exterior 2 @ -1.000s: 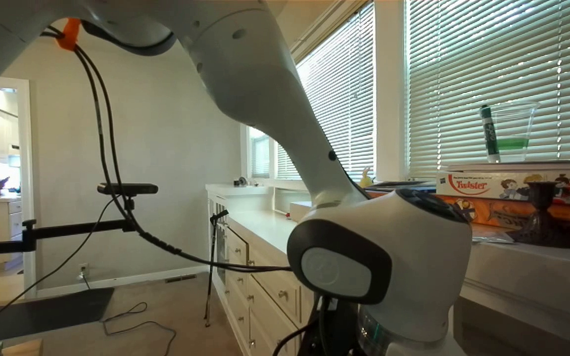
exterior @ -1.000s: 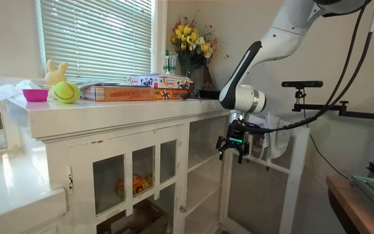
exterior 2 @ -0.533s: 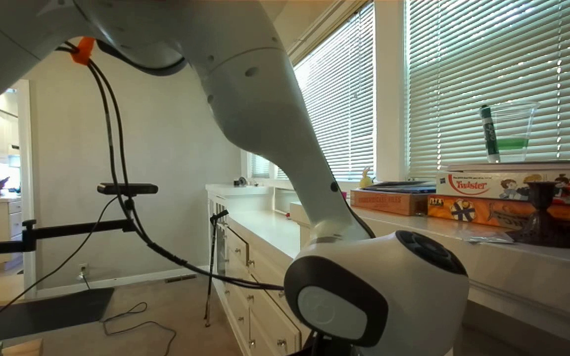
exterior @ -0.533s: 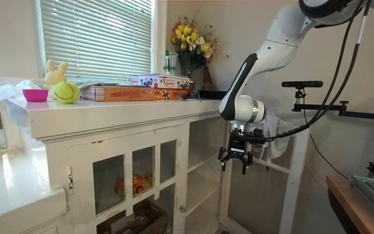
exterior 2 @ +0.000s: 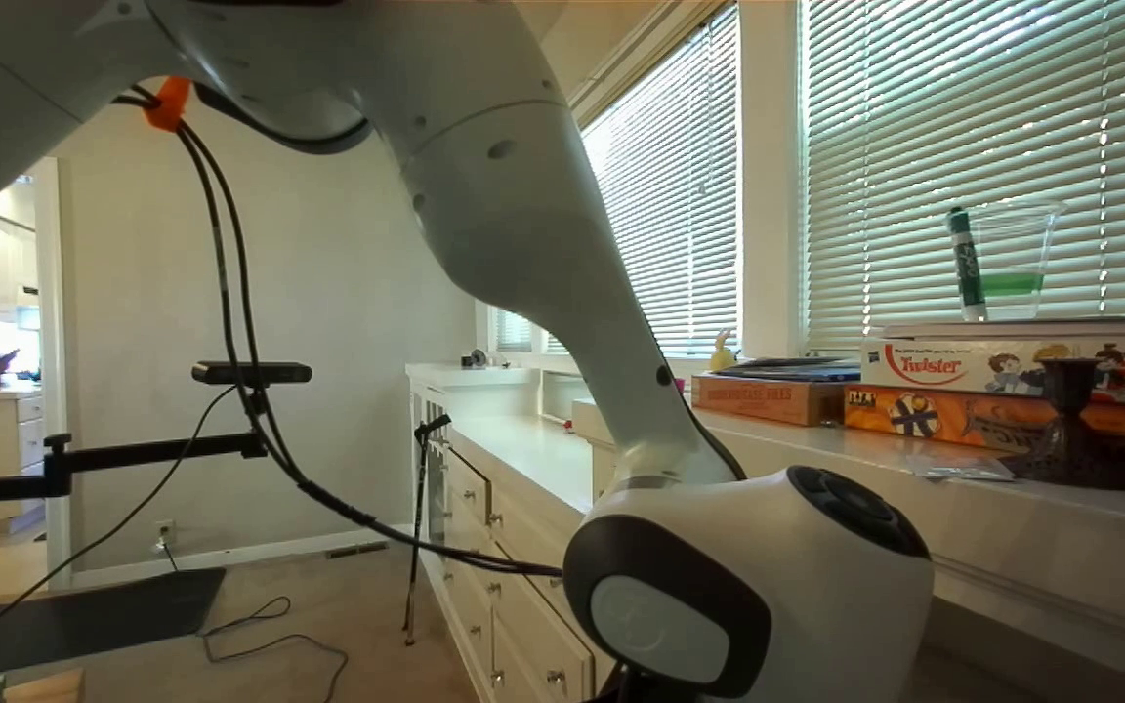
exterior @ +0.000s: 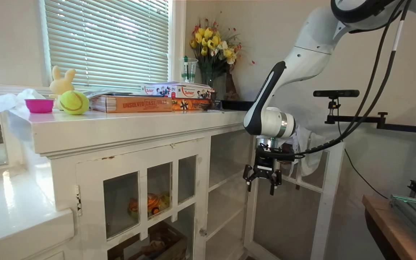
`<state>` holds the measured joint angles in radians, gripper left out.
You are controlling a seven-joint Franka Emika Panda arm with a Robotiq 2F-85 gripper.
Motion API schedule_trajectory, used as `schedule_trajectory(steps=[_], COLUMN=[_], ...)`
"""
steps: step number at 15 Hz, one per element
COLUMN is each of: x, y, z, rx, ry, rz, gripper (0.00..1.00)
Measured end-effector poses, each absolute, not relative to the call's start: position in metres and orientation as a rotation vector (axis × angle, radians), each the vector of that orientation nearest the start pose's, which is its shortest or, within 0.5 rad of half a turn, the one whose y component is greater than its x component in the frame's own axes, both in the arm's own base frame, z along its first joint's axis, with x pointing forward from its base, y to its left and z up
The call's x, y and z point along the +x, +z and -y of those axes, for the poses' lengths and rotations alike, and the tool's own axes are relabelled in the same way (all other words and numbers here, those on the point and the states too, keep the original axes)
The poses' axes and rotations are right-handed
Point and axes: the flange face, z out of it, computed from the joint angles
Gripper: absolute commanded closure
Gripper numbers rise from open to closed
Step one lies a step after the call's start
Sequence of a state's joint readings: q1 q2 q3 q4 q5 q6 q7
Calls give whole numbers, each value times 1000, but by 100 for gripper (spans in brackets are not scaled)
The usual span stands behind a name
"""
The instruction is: Open the left door of the cabinet on the right.
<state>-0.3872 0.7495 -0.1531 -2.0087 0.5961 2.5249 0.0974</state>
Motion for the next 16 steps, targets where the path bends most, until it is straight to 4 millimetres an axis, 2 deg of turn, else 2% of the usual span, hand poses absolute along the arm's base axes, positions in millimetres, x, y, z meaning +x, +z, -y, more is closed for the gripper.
schedule_trajectory(steps=[4,8,13,16], x=[475,480,491,498], y=[50,23,-16,-30], z=[314,328,332,332], rx=[-2419,-2372,-2316,-2335], ry=[219,233,261,263], rz=[-1663,-1765,-1872,-1856], gripper=[0,0,0,0])
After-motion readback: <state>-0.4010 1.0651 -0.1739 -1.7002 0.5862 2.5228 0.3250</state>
